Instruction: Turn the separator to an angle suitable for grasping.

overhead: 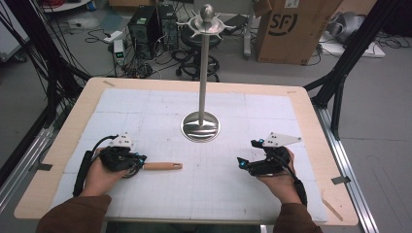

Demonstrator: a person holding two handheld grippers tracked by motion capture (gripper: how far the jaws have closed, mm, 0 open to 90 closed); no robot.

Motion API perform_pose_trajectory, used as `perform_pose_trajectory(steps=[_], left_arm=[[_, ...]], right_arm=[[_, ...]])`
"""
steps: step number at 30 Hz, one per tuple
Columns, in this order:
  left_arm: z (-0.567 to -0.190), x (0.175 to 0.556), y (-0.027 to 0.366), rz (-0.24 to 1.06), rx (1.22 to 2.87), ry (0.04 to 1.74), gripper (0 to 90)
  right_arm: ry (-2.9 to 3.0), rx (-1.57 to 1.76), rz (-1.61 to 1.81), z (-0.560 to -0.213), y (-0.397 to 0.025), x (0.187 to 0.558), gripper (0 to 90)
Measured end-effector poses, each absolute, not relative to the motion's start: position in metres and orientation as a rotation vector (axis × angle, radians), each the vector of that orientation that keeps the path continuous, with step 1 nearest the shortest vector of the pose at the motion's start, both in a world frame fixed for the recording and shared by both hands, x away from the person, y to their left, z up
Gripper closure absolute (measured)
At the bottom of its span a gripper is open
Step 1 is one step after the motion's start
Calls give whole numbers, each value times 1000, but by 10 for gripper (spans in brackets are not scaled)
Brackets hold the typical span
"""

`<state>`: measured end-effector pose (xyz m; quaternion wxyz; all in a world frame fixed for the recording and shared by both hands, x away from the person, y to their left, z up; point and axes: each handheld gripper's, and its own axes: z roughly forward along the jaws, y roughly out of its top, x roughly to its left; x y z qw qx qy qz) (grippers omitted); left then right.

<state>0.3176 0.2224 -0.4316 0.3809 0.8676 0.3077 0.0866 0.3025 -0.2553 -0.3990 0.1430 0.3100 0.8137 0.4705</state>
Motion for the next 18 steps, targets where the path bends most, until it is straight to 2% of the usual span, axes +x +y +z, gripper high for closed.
perform_pose_trajectory(steps=[7,18], left_arm=[[-424,316,218,213,2180,741,897],[-401,308,220,226,2091,593,811]], right_arm=[[2348,896,1353,-399,-255,302,132],[2343,896,1363,-398,-257,301,132]])
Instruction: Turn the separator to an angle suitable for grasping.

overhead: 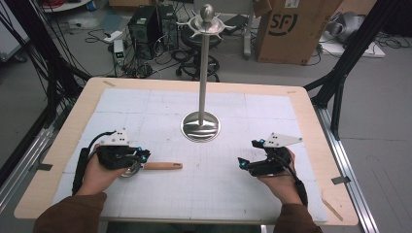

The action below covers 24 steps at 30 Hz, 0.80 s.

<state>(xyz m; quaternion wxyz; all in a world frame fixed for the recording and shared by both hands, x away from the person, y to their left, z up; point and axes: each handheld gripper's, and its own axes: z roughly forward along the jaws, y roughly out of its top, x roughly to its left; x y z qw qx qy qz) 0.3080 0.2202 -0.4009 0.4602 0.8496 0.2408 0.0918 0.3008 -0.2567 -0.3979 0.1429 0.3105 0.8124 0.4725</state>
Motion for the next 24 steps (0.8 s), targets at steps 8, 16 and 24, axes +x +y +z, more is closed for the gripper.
perform_pose_trajectory(steps=[8,16,24], left_arm=[[-387,302,223,215,2000,529,723],[-380,297,224,216,1961,496,591],[-374,296,228,255,1929,489,438]], right_arm=[[2337,901,1370,-398,-258,302,132],[2338,905,1369,-400,-257,306,132],[2339,902,1371,-400,-257,306,132]])
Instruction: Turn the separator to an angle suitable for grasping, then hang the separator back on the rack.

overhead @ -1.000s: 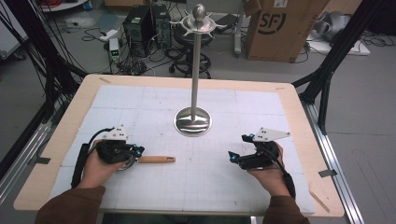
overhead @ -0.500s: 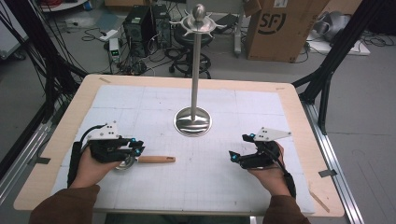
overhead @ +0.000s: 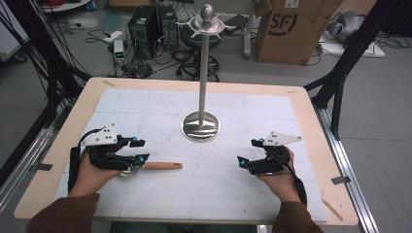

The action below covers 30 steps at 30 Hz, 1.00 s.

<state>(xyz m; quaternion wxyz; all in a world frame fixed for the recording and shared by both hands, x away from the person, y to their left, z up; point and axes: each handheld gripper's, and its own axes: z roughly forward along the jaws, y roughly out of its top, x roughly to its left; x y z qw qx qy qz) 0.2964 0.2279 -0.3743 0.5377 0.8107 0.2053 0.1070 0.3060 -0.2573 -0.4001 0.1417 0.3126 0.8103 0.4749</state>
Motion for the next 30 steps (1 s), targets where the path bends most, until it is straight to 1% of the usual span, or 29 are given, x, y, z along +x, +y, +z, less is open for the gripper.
perform_pose_trajectory(steps=[1,2,4,7,8,10,19,27,30], left_arm=[[-374,297,228,261,1920,497,413],[-374,297,229,260,1915,496,362],[-373,298,230,266,1909,502,348],[-373,298,230,253,1910,497,277],[-373,298,230,253,1911,494,277],[-373,298,229,252,1919,479,245],[-376,301,227,256,1952,481,222],[-377,301,221,274,2021,489,236],[-380,302,218,257,2057,473,252]], right_arm=[[2339,903,1374,-400,-258,306,132],[2338,905,1373,-400,-258,306,132],[2339,904,1375,-401,-258,306,132],[2353,904,1371,-402,-258,305,132],[2353,904,1371,-402,-258,305,132],[2349,905,1376,-401,-258,305,132],[2332,901,1384,-399,-261,303,132],[2334,888,1385,-397,-259,303,132],[2335,887,1382,-397,-259,303,132]])
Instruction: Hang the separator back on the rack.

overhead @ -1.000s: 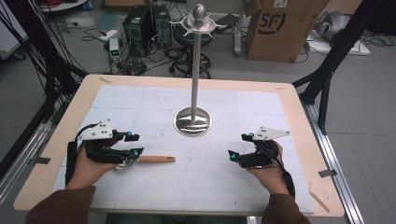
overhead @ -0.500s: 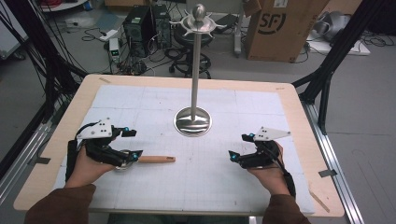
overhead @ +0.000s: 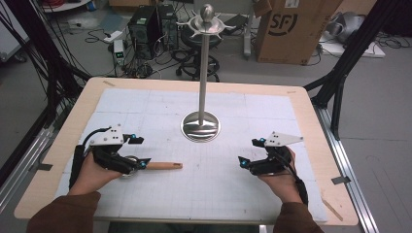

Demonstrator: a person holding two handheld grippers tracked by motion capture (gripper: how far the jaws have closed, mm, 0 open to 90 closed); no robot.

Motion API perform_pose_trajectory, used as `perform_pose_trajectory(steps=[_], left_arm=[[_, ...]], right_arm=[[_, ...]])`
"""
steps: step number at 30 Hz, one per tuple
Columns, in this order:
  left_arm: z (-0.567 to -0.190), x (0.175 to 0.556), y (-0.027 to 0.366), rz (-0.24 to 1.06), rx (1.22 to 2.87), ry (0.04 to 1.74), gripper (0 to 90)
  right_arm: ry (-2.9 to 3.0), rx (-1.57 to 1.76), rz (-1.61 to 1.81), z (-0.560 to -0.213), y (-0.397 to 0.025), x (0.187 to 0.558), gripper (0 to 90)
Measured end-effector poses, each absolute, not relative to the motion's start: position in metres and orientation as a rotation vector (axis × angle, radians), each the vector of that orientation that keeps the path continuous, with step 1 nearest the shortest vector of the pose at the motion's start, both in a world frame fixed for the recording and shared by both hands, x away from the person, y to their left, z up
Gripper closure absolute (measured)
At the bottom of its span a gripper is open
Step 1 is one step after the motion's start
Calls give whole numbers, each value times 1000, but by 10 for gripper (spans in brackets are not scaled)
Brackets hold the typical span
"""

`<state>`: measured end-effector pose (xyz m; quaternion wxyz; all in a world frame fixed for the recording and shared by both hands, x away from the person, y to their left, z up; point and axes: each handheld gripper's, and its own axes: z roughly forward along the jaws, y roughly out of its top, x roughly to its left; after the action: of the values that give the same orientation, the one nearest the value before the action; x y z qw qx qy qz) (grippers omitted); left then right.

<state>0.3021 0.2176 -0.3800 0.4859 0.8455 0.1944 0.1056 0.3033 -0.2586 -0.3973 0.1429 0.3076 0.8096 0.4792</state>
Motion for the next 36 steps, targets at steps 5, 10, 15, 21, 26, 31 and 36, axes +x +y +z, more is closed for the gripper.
perform_pose_trajectory(steps=[5,10,15,21,26,31,36], left_arm=[[-387,305,210,252,2127,461,268],[-393,309,206,249,2201,469,300],[-399,313,206,240,2260,486,319],[-410,317,201,222,2368,495,373],[-417,320,201,181,2415,505,436],[-422,321,202,163,2451,510,521],[-424,320,198,160,2484,502,581]], right_arm=[[2330,885,1386,-397,-260,303,132],[2333,886,1380,-397,-260,302,132],[2335,886,1380,-397,-259,302,132],[2340,885,1373,-397,-260,301,132],[2339,889,1374,-397,-260,300,132],[2342,890,1373,-397,-260,300,132],[2340,894,1373,-397,-259,300,132]])
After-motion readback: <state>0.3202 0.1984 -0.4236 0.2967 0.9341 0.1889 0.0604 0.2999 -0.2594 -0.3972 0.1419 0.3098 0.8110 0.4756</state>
